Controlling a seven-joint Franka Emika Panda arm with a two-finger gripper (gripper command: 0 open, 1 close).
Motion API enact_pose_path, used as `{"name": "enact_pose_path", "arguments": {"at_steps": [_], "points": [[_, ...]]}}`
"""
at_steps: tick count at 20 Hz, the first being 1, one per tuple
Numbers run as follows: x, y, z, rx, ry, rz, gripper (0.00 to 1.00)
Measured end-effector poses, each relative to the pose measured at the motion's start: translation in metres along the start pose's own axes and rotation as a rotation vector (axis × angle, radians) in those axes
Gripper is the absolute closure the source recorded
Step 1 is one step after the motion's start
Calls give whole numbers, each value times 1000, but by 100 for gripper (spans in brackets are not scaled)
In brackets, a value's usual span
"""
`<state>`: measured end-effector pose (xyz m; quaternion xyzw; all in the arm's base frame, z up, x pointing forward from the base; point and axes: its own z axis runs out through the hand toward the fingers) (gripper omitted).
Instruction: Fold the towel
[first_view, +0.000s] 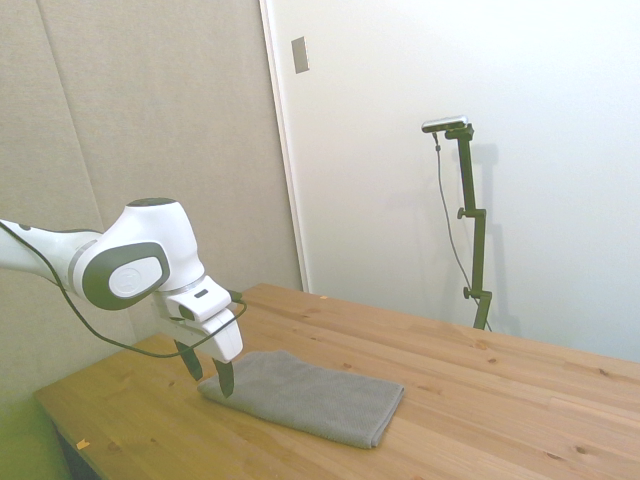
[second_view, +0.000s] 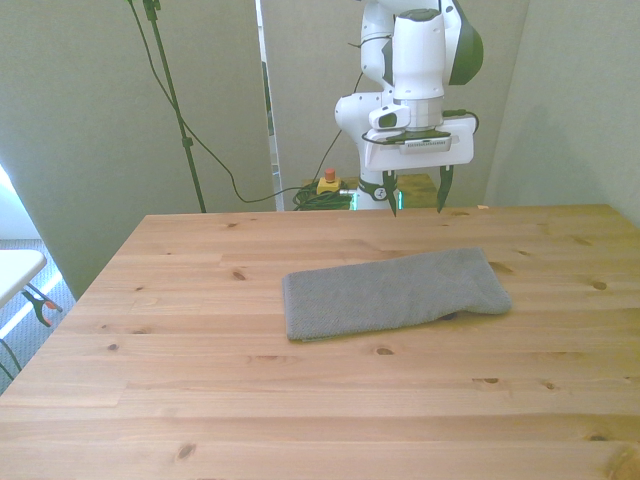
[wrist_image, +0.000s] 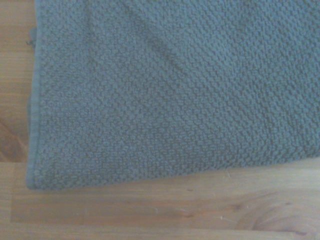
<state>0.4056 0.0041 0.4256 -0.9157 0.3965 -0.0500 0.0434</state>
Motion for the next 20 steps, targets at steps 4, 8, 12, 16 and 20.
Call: {"name": "enact_pose_path", "arguments": {"at_steps": [4,8,12,16,20], "points": [[0,-8,-2,-9,23,-23,0],[-17,-65,0,-59,124,-97,0],[-53,-130,16,-137,262,-153,0],[-96,-175,37,-215,333,-201,0],[-130,-195,66,-288,354,-238,0]]}}
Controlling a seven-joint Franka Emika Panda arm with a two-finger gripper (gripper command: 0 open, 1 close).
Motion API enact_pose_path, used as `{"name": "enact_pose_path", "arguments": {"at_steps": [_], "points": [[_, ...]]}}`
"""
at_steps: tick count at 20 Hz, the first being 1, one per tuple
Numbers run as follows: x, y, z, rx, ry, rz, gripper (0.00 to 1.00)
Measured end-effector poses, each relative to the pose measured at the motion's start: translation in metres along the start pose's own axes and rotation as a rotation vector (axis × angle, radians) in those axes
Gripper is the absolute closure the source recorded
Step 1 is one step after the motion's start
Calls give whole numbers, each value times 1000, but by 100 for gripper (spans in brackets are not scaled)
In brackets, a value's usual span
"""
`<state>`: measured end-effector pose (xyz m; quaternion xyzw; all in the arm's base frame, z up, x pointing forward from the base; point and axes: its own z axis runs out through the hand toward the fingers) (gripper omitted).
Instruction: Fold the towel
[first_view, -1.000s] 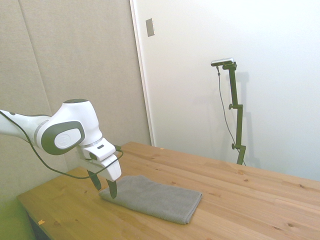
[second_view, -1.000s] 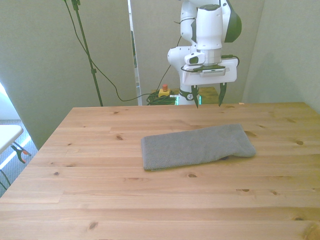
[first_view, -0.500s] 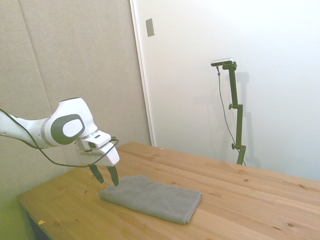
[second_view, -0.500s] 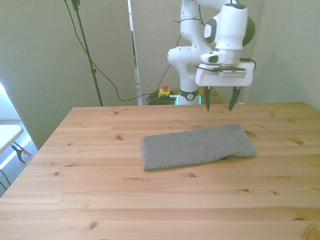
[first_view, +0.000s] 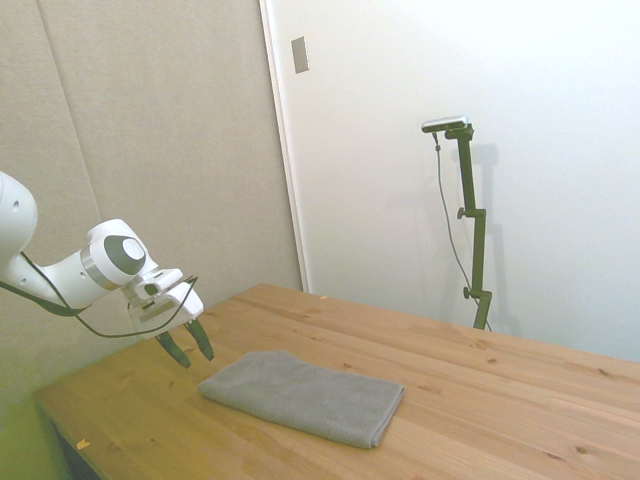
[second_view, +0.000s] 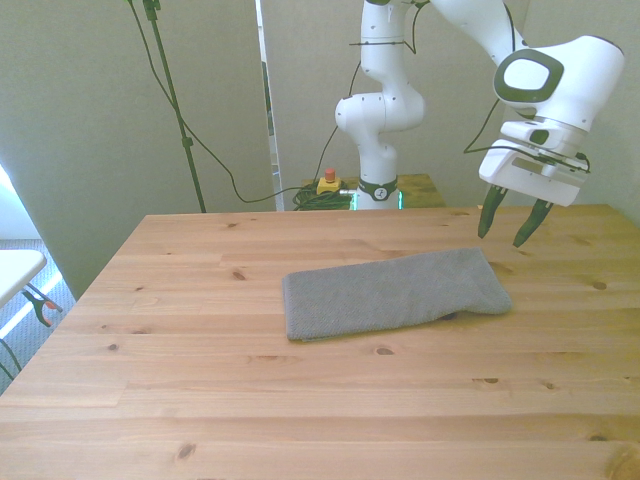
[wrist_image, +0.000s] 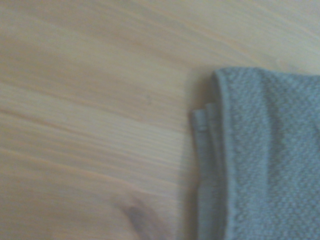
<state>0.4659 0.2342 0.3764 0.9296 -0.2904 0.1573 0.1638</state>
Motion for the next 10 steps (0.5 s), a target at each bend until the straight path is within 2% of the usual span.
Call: {"name": "enact_pose_path", "arguments": {"at_steps": [5,10], "points": [[-11,-15,17,-82,56,-7,0],[-3,-11,33,-154,77,5,0]]}}
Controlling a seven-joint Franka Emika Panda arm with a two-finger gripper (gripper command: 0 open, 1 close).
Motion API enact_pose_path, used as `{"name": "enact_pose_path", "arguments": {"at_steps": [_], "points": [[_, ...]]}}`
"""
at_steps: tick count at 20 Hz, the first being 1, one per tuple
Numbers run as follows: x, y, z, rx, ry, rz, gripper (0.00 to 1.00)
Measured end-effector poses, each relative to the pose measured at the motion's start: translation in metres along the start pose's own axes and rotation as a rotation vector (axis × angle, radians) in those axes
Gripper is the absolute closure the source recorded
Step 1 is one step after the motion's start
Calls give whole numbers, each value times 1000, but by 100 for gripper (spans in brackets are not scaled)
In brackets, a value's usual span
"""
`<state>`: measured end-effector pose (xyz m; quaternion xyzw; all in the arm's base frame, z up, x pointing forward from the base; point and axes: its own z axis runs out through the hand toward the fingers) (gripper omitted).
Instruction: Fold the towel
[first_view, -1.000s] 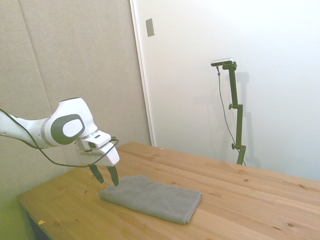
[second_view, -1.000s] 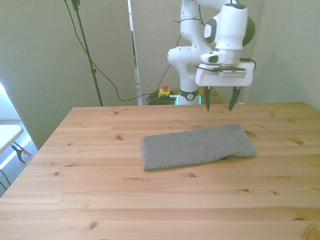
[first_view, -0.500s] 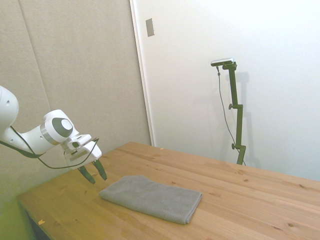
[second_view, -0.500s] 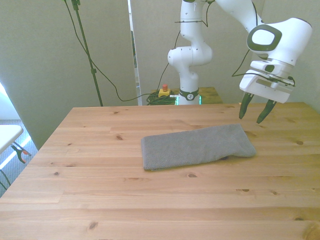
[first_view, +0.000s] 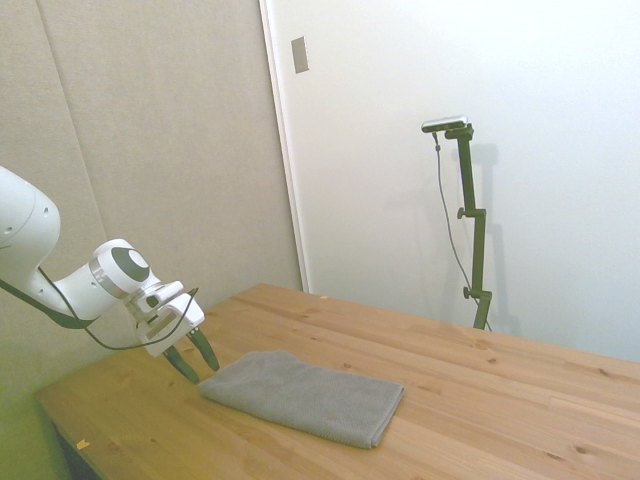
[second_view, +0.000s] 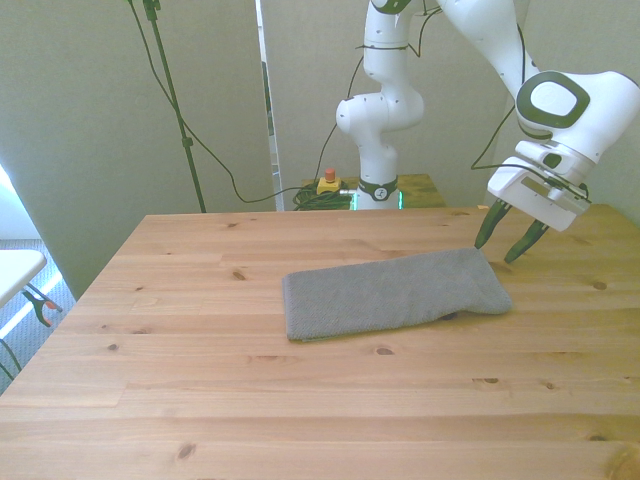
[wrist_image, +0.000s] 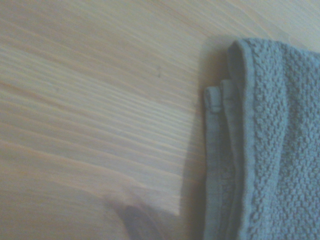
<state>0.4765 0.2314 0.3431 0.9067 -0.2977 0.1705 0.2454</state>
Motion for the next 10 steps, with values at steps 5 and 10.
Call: {"name": "enact_pose_path", "arguments": {"at_steps": [5,10], "points": [[16,3,21,-76,34,18,0],[25,3,27,-71,38,33,100]]}}
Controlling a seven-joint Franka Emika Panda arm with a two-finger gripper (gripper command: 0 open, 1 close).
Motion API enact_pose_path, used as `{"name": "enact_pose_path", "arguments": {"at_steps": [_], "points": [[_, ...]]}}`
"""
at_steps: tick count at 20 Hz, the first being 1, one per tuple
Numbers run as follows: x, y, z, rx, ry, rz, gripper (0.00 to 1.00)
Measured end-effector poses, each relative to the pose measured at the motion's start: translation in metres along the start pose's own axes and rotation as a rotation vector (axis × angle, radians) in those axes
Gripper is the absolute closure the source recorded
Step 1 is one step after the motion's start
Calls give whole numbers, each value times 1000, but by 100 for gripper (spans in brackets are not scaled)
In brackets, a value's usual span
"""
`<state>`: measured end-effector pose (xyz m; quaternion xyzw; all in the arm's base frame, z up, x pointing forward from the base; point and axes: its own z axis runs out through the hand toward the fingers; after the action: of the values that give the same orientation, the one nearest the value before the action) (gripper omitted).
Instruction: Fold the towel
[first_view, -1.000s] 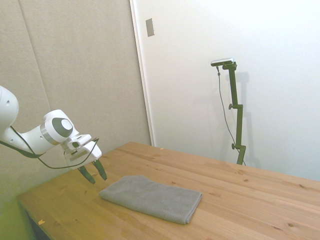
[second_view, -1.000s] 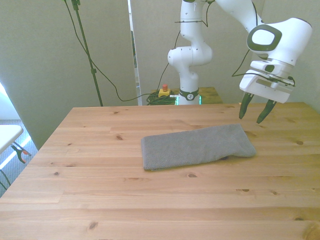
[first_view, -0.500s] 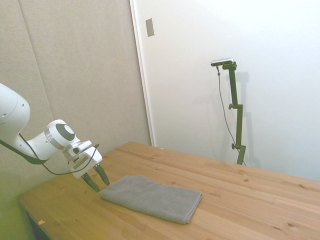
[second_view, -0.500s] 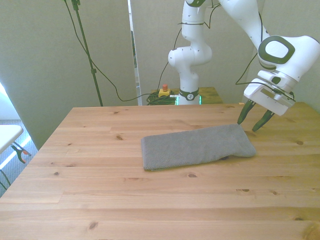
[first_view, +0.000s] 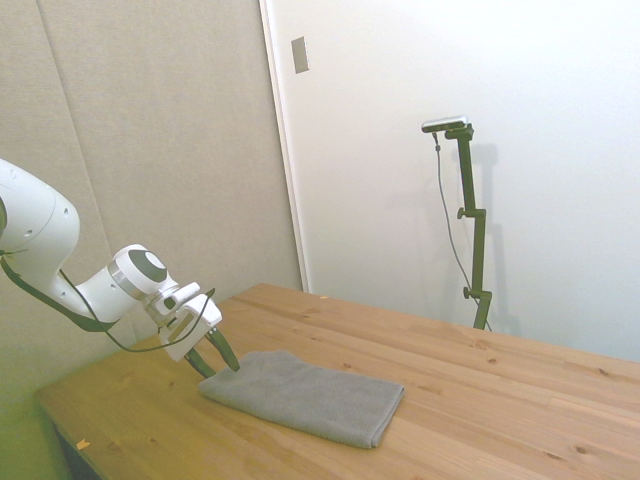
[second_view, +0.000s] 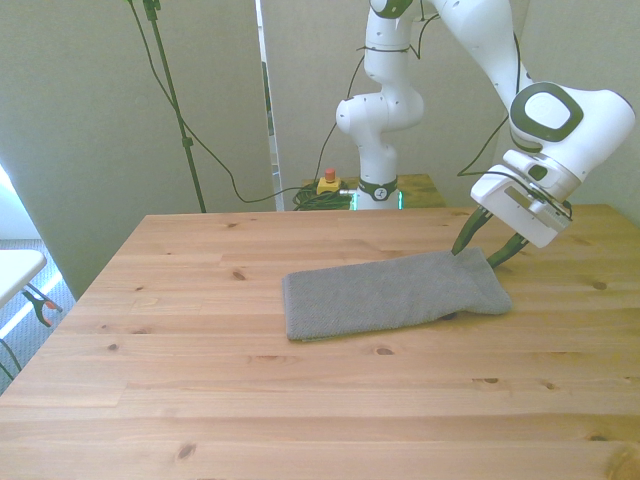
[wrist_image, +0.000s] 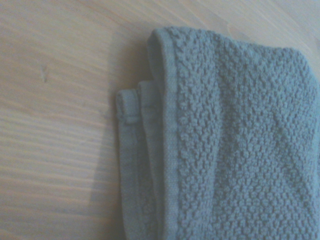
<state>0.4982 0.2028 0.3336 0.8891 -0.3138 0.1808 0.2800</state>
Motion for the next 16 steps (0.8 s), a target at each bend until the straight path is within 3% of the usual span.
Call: {"name": "enact_pose_path", "arguments": {"at_steps": [16], "points": [[-3,-3,2,42,-6,-4,100]]}}
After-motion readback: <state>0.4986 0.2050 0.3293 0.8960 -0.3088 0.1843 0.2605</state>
